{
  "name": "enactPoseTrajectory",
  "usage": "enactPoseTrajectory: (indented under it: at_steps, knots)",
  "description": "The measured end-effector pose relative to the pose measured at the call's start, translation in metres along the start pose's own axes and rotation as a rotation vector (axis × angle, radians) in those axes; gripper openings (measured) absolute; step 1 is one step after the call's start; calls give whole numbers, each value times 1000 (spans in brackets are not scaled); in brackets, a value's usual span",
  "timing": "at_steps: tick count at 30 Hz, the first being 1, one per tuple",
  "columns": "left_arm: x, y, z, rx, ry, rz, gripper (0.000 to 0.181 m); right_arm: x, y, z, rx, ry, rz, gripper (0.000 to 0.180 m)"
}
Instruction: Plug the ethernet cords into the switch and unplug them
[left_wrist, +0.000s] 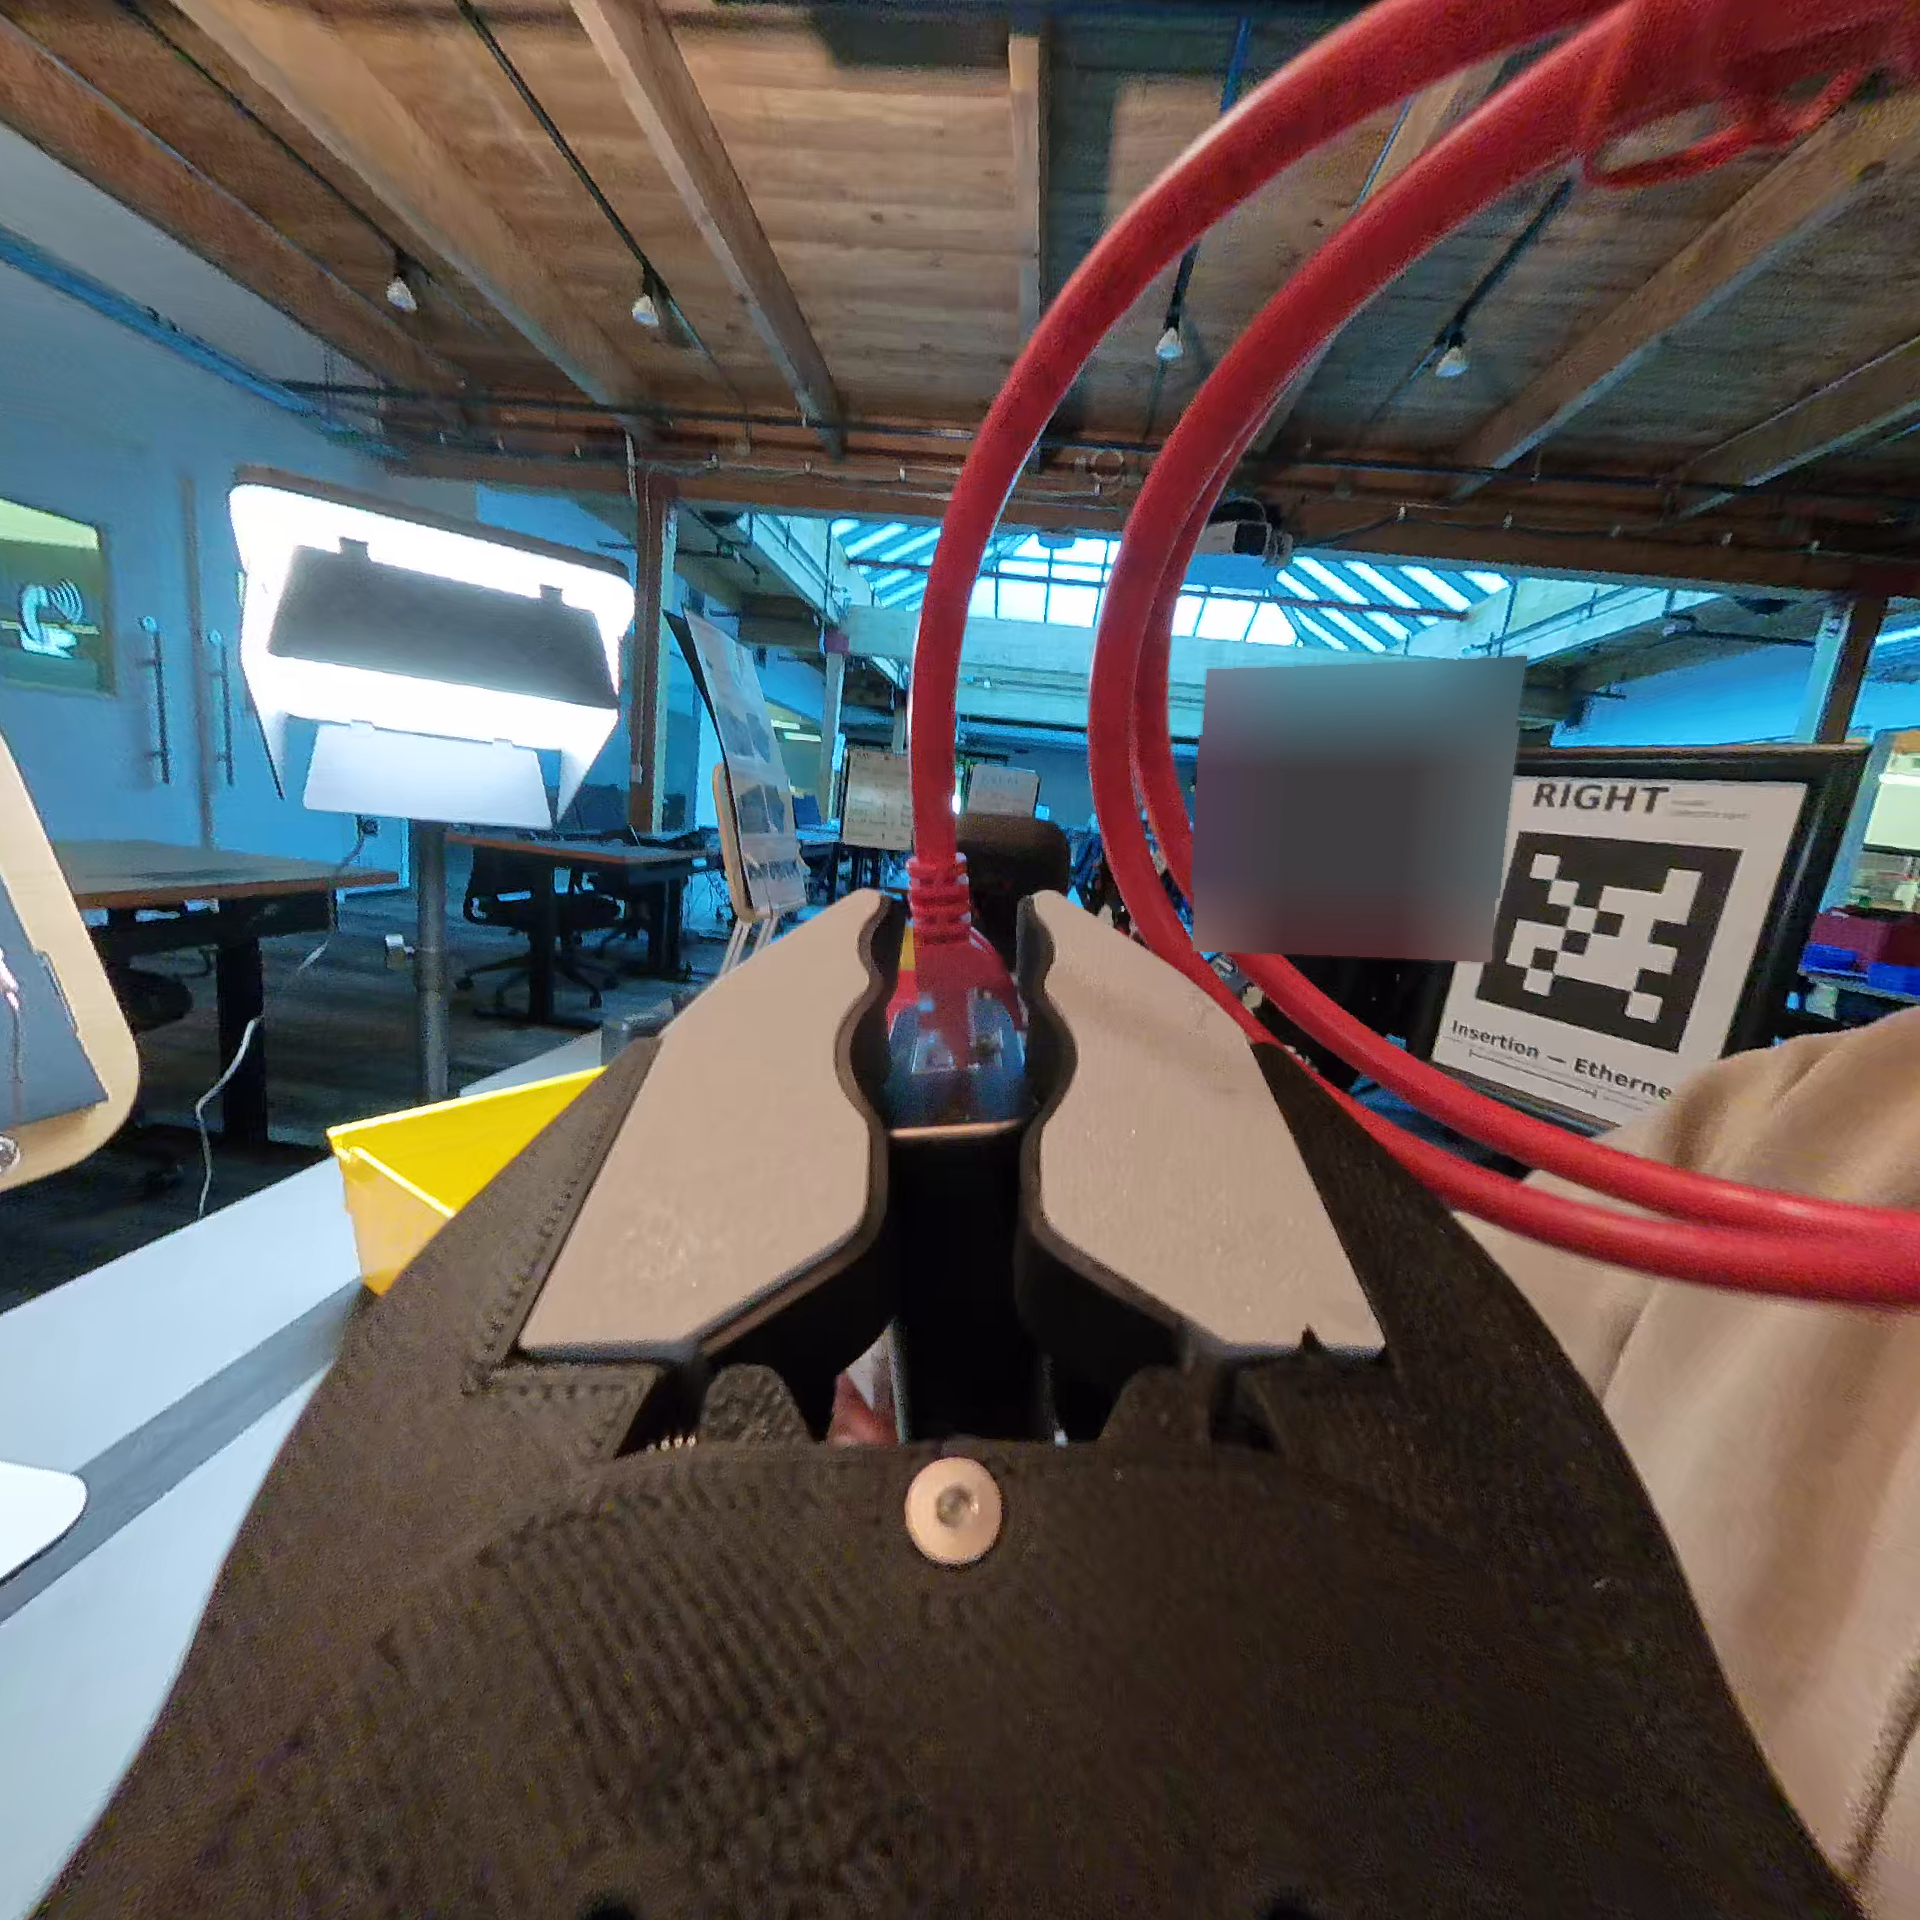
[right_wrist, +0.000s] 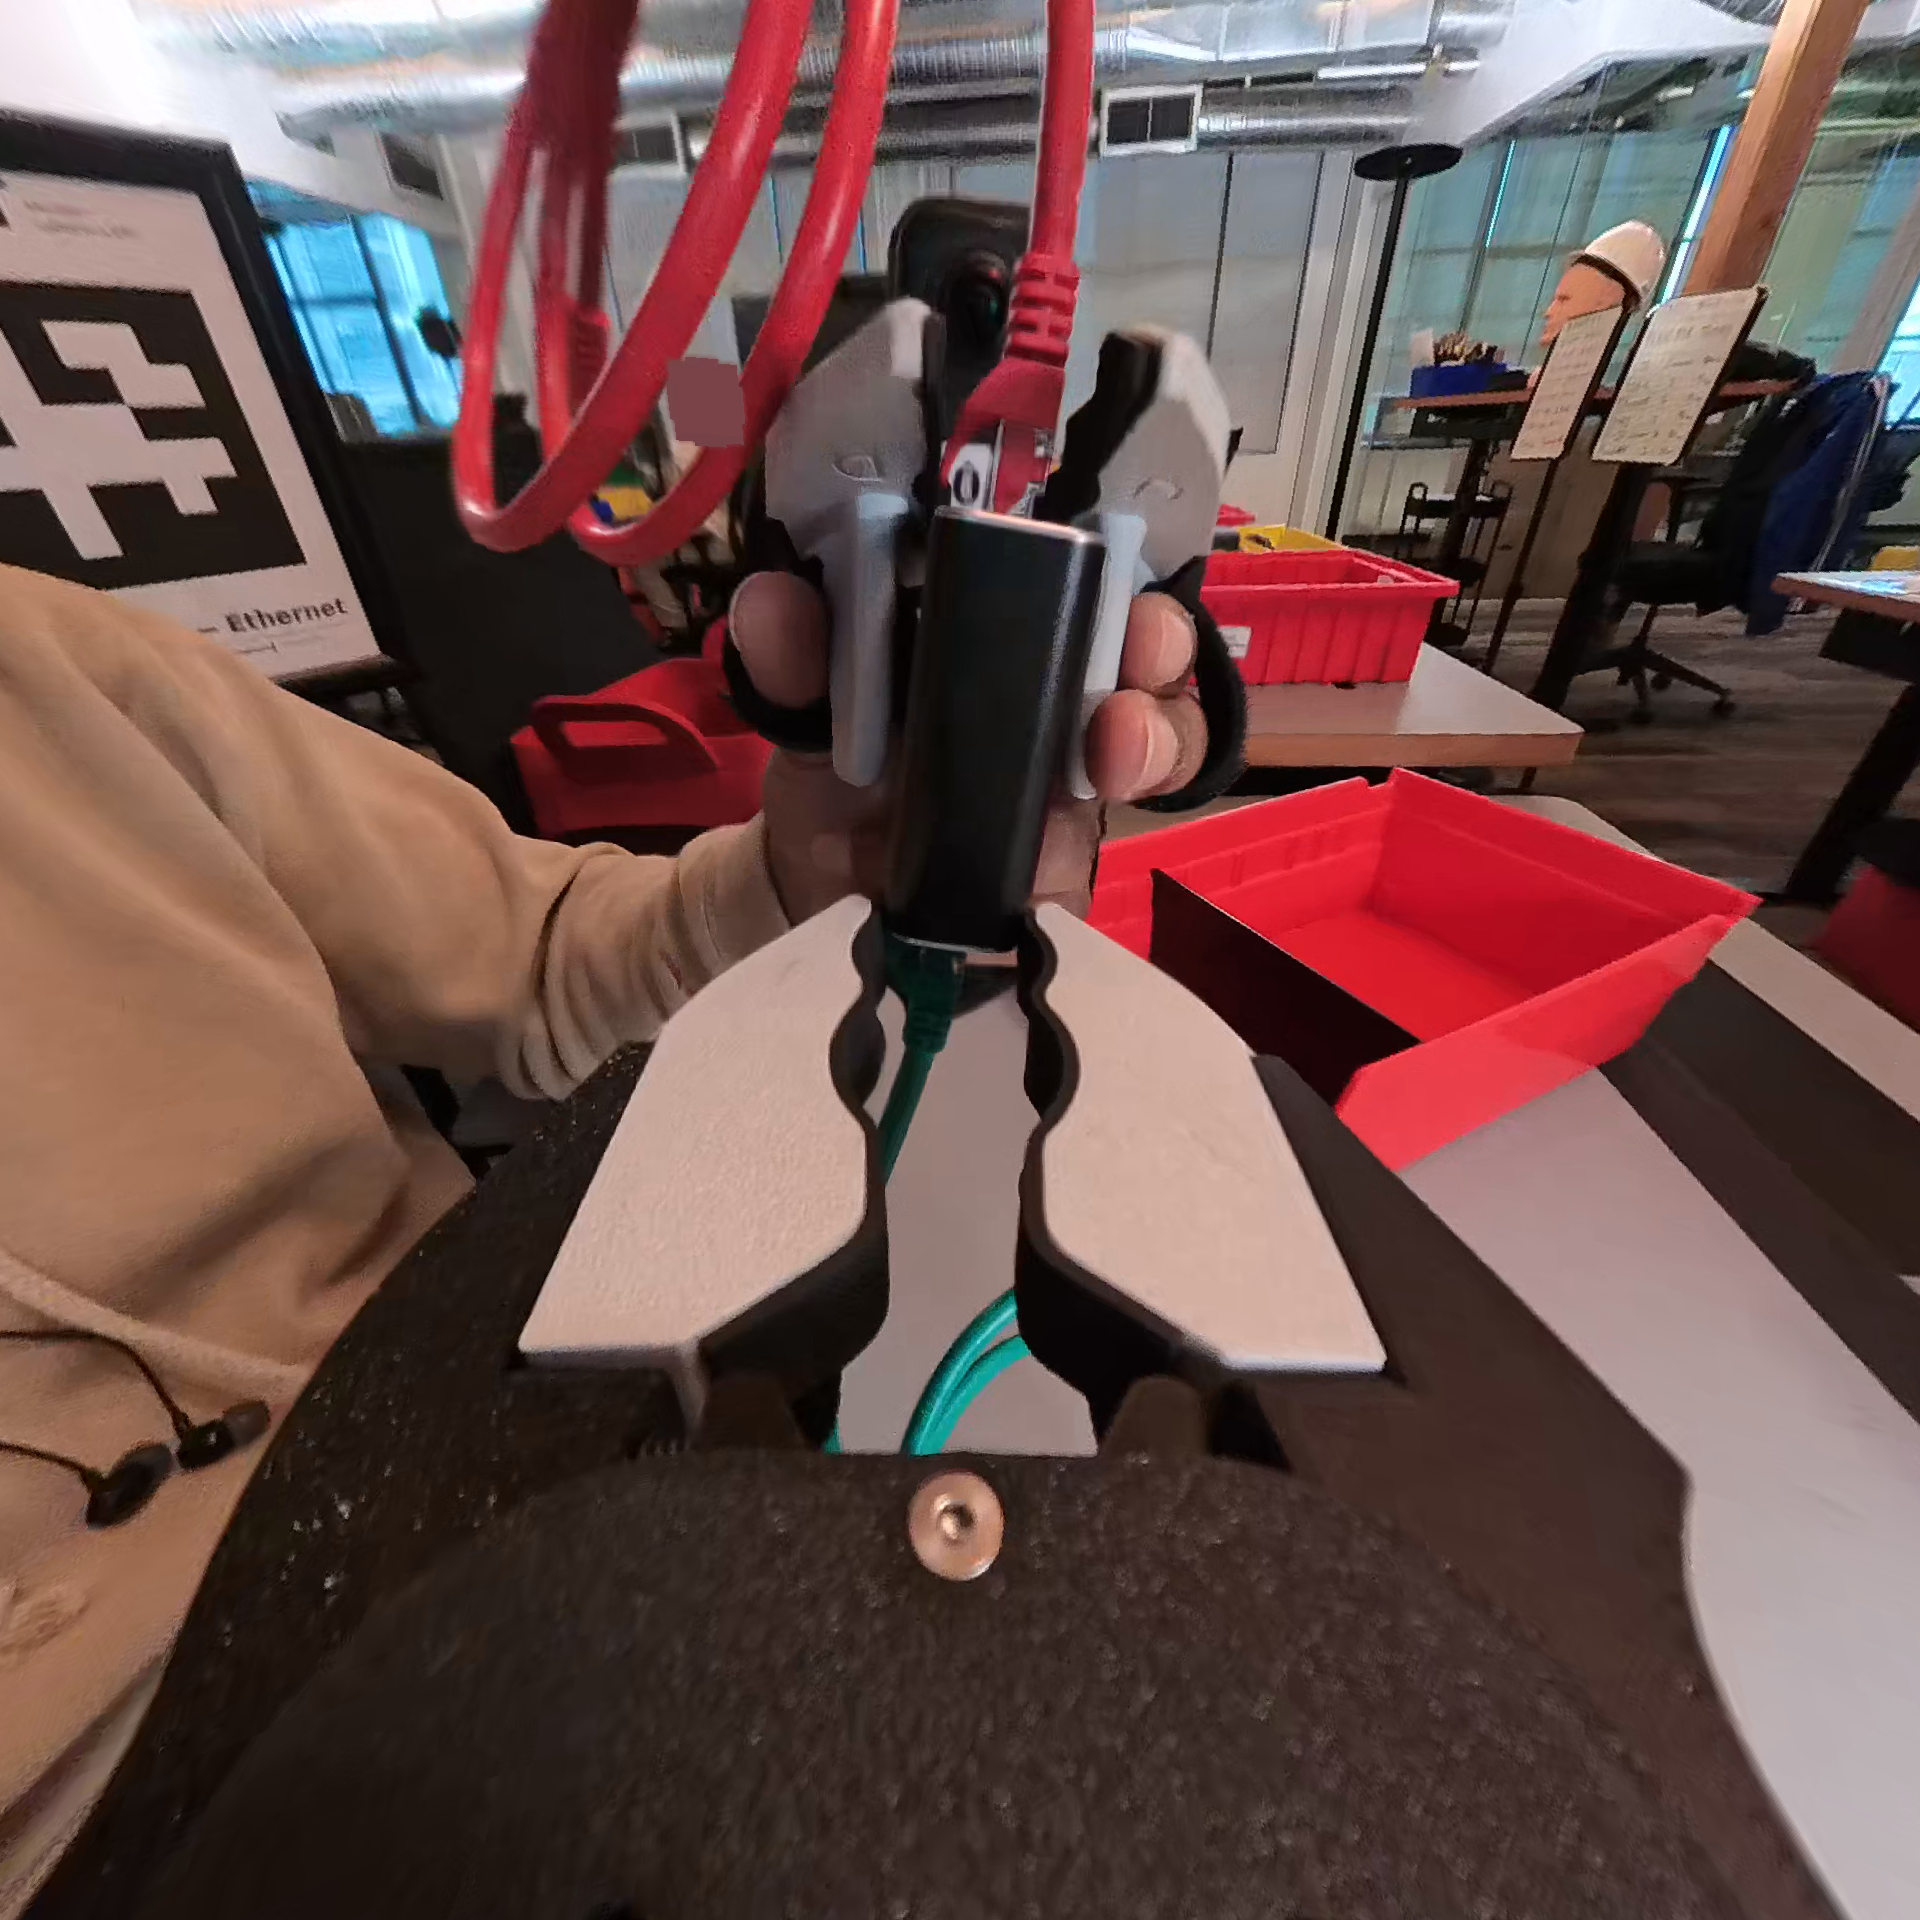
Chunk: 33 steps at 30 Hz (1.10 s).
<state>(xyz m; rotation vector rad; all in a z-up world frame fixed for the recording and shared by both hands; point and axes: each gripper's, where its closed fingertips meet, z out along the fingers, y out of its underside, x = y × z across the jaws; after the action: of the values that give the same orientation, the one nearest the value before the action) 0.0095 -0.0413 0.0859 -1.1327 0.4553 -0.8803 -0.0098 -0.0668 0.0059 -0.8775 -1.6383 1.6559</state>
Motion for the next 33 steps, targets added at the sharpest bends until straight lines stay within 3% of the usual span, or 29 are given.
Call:
enactPoseTrajectory:
  at_steps: [3,8,10,11,12,19,27,29,30,33]
  knots:
    - [-3,10,-1,-121,-2,-1,18,6,-1,-17,-85,42,-76,23]
    - [-1,28,-8,-319,14,92,27,7,6,-50,-298,109,-257,23]
    - [5,34,-8,-357,44,114,58,2,5,-57,-331,99,-285,23]
    - [7,36,-7,-371,55,122,57,-1,5,-60,-339,91,-294,23]
    - [9,39,-7,-391,66,138,36,-3,3,-62,-336,84,-297,23]
    - [9,63,-10,-523,70,212,50,-14,-3,-72,-326,31,-294,23]
    - [18,102,-2,-637,133,294,26,-13,25,-78,-508,27,-293,23]
    - [15,103,0,-632,110,329,26,-9,23,-81,-504,54,-311,23]
    - [13,101,2,-611,96,342,56,-7,18,-81,-484,78,-317,23]
    - [5,80,7,-494,27,354,43,5,-10,-80,-368,210,-362,24]
